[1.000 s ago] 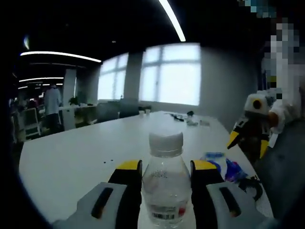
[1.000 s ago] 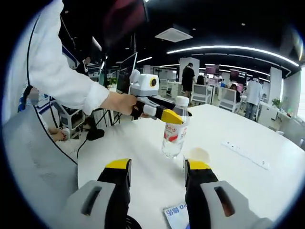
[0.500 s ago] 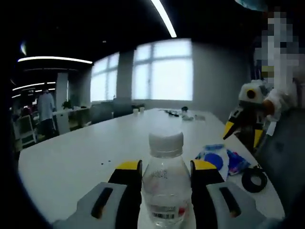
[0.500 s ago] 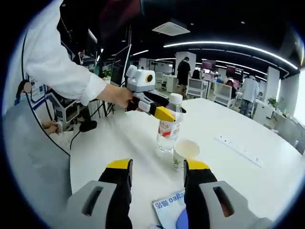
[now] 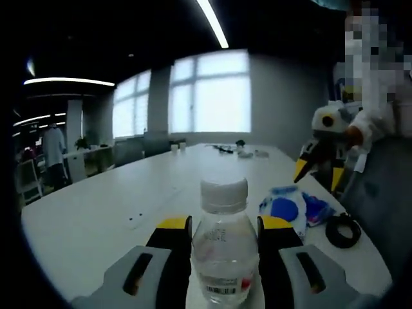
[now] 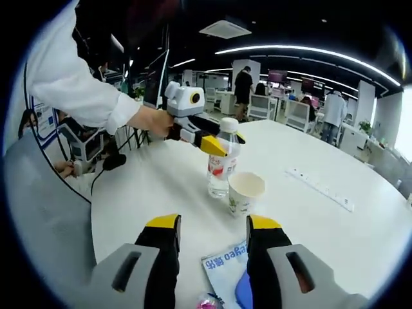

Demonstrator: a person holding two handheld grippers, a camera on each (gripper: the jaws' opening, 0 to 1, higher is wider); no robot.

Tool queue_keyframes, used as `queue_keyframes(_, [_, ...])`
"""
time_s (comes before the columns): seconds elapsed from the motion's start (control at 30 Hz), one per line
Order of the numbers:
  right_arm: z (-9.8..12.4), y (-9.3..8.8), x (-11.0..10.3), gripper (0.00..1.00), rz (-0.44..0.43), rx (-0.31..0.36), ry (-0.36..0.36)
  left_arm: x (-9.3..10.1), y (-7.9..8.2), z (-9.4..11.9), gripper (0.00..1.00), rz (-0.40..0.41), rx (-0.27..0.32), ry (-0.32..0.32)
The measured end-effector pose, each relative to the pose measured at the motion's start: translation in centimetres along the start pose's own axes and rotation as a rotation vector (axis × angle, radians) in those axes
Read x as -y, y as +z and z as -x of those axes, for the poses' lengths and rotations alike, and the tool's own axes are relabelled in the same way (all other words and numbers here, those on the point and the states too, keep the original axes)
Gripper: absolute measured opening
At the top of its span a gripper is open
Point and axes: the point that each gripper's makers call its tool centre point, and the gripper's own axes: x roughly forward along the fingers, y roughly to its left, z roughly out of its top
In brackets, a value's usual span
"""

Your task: Arrange the tabletop items into an orderly group along one side of the table until the central work area is clear of visible clutter.

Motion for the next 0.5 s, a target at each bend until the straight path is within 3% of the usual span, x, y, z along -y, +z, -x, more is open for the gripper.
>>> queue_keyframes(0.5, [-0.31, -0.97, -0.46, 0.37, -0.023, -0.032, 0.026, 0.48, -0.05, 0.46, 0.37, -0.003, 0.011, -0.016])
